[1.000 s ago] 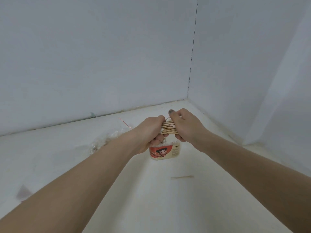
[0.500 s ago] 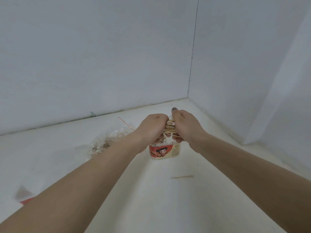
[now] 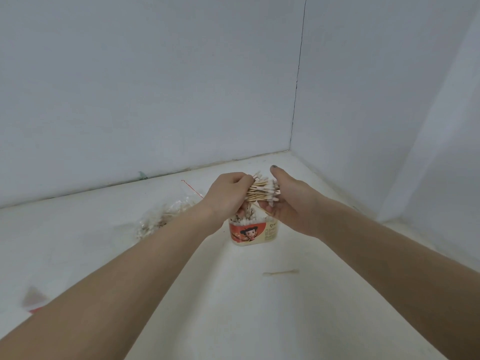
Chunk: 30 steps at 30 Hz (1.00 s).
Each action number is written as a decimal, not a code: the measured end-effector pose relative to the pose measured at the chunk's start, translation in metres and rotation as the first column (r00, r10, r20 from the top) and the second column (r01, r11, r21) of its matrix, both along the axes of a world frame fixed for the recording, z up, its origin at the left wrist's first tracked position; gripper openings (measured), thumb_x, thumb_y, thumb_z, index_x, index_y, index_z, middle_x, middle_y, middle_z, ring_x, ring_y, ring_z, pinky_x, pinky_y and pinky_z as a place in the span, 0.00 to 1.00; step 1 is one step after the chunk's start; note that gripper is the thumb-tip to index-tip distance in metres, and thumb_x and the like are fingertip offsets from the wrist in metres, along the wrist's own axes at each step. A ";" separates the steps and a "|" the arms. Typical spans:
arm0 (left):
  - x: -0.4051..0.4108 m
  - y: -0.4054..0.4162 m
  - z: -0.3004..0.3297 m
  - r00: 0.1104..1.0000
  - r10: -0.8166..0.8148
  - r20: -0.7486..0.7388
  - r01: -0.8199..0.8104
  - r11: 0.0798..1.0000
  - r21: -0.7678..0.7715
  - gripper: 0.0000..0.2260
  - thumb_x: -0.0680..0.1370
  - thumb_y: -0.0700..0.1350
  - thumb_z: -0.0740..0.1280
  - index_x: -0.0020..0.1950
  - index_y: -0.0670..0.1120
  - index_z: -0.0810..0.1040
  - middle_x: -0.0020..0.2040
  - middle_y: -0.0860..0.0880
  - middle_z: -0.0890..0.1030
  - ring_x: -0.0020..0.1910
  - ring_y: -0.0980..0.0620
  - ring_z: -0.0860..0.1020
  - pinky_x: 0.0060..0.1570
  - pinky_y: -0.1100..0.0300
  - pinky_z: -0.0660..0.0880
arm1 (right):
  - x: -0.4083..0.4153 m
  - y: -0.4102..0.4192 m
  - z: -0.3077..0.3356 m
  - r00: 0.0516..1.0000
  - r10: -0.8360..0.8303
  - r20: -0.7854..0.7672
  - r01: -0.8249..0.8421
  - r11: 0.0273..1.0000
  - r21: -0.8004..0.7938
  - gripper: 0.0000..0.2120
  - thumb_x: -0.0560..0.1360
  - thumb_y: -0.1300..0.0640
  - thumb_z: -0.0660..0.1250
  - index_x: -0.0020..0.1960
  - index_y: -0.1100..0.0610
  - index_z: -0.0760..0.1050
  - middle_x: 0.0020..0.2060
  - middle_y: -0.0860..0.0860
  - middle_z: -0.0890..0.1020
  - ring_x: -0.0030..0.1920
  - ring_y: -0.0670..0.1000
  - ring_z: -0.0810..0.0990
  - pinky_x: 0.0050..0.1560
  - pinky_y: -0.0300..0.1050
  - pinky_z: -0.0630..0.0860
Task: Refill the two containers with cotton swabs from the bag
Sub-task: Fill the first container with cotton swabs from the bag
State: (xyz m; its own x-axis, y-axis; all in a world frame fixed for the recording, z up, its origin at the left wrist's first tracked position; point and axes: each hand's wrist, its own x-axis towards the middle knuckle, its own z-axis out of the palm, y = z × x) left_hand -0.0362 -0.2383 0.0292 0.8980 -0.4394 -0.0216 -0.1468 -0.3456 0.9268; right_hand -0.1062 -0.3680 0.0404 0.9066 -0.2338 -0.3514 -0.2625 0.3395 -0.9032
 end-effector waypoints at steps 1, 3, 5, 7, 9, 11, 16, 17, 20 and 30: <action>0.000 -0.001 0.000 1.000 -0.003 -0.004 0.003 1.000 -0.007 0.13 0.80 0.47 0.61 0.37 0.45 0.75 0.30 0.47 0.74 0.30 0.47 0.72 0.33 0.57 0.68 | -0.001 0.000 0.001 1.000 -0.009 -0.004 0.009 1.000 -0.006 0.20 0.83 0.45 0.59 0.46 0.60 0.78 0.42 0.56 0.82 0.44 0.53 0.78 0.46 0.43 0.78; 0.000 -0.001 -0.001 1.000 -0.005 -0.005 0.004 1.000 -0.020 0.13 0.80 0.47 0.61 0.39 0.44 0.76 0.31 0.46 0.75 0.29 0.48 0.72 0.32 0.57 0.70 | -0.002 0.001 0.001 0.999 -0.033 -0.014 0.033 0.999 -0.020 0.21 0.83 0.44 0.59 0.45 0.59 0.78 0.43 0.57 0.83 0.47 0.54 0.79 0.52 0.45 0.79; -0.001 -0.001 0.000 1.000 0.005 -0.010 -0.006 0.999 -0.047 0.12 0.81 0.47 0.61 0.40 0.43 0.76 0.33 0.45 0.75 0.27 0.51 0.73 0.30 0.59 0.73 | -0.003 0.001 0.003 0.999 -0.038 -0.029 0.036 0.997 -0.067 0.21 0.82 0.42 0.59 0.46 0.58 0.79 0.43 0.56 0.84 0.47 0.55 0.81 0.54 0.46 0.80; -0.002 -0.002 0.001 1.000 0.015 -0.011 -0.016 0.997 -0.069 0.12 0.81 0.47 0.61 0.41 0.43 0.75 0.33 0.45 0.74 0.27 0.52 0.73 0.31 0.60 0.74 | -0.005 0.000 0.004 0.999 -0.028 -0.034 0.024 0.993 -0.115 0.21 0.82 0.41 0.60 0.47 0.57 0.80 0.44 0.55 0.84 0.47 0.55 0.82 0.56 0.48 0.81; -0.002 -0.003 0.000 0.999 0.024 -0.024 -0.027 0.995 -0.094 0.11 0.81 0.47 0.61 0.42 0.44 0.75 0.36 0.44 0.73 0.28 0.52 0.73 0.32 0.59 0.74 | -0.009 -0.001 0.004 0.999 -0.020 -0.038 0.017 0.996 -0.088 0.21 0.81 0.40 0.61 0.48 0.57 0.80 0.43 0.57 0.84 0.46 0.56 0.83 0.56 0.51 0.82; -0.004 -0.004 0.001 0.998 0.020 -0.062 -0.028 0.990 -0.136 0.11 0.81 0.47 0.61 0.43 0.44 0.76 0.39 0.43 0.73 0.30 0.51 0.73 0.31 0.61 0.75 | -0.012 0.000 0.004 1.000 0.011 -0.020 -0.011 1.000 0.026 0.22 0.82 0.41 0.60 0.47 0.59 0.80 0.39 0.58 0.84 0.41 0.56 0.83 0.47 0.50 0.83; -0.015 -0.005 0.004 0.998 -0.060 0.009 0.061 0.995 -0.085 0.12 0.82 0.46 0.60 0.42 0.43 0.77 0.35 0.47 0.75 0.27 0.53 0.73 0.30 0.61 0.74 | -0.010 -0.002 0.007 0.999 -0.030 0.010 0.029 0.994 0.103 0.22 0.84 0.43 0.55 0.41 0.58 0.73 0.27 0.53 0.75 0.27 0.49 0.70 0.30 0.41 0.64; -0.017 -0.005 0.006 0.997 -0.072 0.041 0.074 0.995 -0.070 0.13 0.83 0.47 0.59 0.42 0.44 0.77 0.34 0.48 0.75 0.26 0.53 0.73 0.30 0.61 0.74 | -0.009 -0.003 0.007 0.999 -0.036 0.016 0.034 0.995 0.089 0.22 0.84 0.43 0.55 0.41 0.58 0.72 0.27 0.52 0.74 0.27 0.49 0.69 0.30 0.41 0.62; -0.021 -0.006 0.007 0.978 -0.099 0.183 0.096 0.995 0.028 0.14 0.83 0.48 0.58 0.40 0.45 0.74 0.32 0.51 0.76 0.28 0.52 0.73 0.30 0.62 0.71 | -0.007 -0.003 0.004 0.999 -0.031 0.025 0.032 0.999 -0.029 0.22 0.83 0.41 0.54 0.44 0.58 0.73 0.30 0.53 0.74 0.27 0.48 0.69 0.28 0.41 0.63; -0.026 -0.017 0.010 0.952 -0.004 0.305 -0.005 1.000 0.027 0.16 0.84 0.50 0.53 0.45 0.42 0.74 0.39 0.43 0.78 0.35 0.48 0.73 0.37 0.53 0.70 | 0.002 -0.001 -0.004 0.981 -0.088 0.170 0.148 0.913 -0.381 0.09 0.81 0.53 0.59 0.49 0.56 0.74 0.36 0.52 0.76 0.29 0.49 0.71 0.33 0.44 0.69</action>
State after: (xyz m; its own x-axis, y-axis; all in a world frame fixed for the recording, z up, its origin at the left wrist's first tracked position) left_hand -0.0624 -0.2553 0.0390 0.8640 -0.4420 0.2410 -0.4205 -0.3705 0.8282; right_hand -0.1044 -0.3689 0.0366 0.8981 -0.4333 -0.0759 -0.0973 -0.0275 -0.9949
